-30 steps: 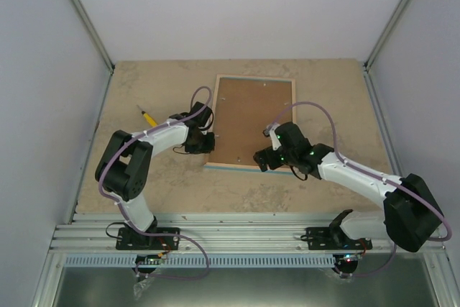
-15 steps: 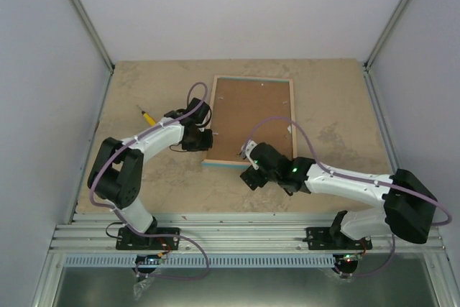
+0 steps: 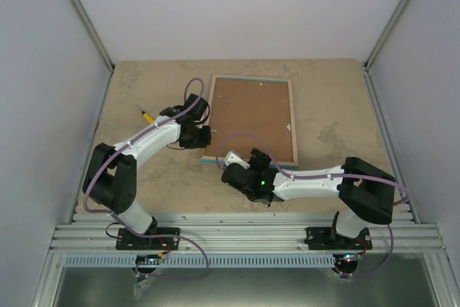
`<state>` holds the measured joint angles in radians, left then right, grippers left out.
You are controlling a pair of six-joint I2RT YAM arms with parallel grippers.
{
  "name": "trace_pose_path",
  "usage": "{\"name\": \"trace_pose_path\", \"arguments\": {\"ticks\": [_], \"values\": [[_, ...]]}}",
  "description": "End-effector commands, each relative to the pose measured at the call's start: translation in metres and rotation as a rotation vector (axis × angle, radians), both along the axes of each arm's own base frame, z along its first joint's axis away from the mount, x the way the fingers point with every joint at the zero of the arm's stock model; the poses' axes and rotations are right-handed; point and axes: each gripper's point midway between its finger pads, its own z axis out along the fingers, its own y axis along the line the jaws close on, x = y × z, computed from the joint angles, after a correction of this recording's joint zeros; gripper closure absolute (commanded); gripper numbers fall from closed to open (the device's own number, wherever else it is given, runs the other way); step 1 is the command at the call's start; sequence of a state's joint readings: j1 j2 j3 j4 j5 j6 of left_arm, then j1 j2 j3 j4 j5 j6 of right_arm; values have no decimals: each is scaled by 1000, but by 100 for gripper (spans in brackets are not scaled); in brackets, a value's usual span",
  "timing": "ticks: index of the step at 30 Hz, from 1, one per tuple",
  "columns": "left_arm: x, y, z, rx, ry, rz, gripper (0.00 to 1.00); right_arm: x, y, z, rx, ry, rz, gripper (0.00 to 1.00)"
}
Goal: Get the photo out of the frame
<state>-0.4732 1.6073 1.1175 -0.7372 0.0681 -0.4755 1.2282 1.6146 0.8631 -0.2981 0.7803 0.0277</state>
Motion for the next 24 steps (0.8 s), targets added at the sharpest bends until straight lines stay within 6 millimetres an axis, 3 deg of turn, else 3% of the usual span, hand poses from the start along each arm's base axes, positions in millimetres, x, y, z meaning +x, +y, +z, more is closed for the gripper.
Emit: {"name": "trace_pose_path", "arguments": {"ticks": [1,12,16,24], "values": [[14,-13,39,-80,-102,-4,99,23,-1,24,-93,-222,-53,4],[12,-18,45,-102,-91,-29,99,36,15,17,-230,-361,28,24],[8,-23,45,-132,-80,-41,99,39,17,17,-255,-396,29,40],[7,-25,45,-168,-86,-31,94,38,17,39,-219,-431,37,75]]}}
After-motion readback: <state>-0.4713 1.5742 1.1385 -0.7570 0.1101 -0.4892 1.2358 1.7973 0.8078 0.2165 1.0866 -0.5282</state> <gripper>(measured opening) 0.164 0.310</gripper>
